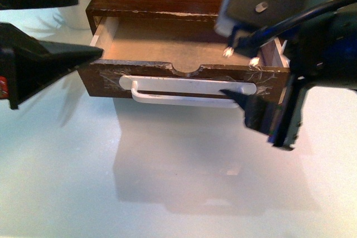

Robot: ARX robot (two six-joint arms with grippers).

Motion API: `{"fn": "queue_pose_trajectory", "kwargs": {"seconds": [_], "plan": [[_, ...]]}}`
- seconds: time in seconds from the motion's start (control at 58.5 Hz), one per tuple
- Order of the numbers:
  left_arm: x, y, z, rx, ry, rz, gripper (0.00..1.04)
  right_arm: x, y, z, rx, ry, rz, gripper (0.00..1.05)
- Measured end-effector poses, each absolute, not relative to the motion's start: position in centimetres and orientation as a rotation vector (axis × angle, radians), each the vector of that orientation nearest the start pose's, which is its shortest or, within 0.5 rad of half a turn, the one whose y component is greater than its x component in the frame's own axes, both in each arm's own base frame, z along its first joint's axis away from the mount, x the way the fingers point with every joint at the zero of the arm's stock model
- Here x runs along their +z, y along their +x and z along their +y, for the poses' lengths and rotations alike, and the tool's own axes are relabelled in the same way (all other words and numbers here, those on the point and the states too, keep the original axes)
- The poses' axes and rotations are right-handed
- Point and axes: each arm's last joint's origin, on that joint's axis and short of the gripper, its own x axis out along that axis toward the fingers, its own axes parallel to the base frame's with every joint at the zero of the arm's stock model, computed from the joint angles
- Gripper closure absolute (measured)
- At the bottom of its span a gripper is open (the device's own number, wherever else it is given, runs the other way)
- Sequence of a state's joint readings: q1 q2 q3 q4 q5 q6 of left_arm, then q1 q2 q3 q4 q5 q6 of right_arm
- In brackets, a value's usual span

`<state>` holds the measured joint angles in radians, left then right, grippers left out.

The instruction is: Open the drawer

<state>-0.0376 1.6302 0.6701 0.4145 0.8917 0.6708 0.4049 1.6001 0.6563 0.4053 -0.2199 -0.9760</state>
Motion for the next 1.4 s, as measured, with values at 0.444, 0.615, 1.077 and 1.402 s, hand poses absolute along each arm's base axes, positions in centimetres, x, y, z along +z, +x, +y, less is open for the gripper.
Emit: {"fn": "queue_pose_trajectory", "kwargs": {"seconds": [0.444,0.615,1.077,1.402], "plan": [[21.5,24.7,7.1,-0.550,-0.110,0.169,0.08,21.9,20.1,4.3,0.171,-0.428,0.223,0.09],[23.0,20.9,8.6,-0.446,-0.225,0.135,0.10,22.5,16.2,3.2,0.007,-0.124,0.022,0.26],[19.1,15.3,2.7,0.009,-0.015,0.008,1.03,18.6,13.0,0.3,0.020,-0.012,0.008,1.03],[17.9,13.4,1.1,0.004,-0.009,0.005,1.03,17.6,11.9,0.0,0.003,-0.011,0.006,1.03]]}}
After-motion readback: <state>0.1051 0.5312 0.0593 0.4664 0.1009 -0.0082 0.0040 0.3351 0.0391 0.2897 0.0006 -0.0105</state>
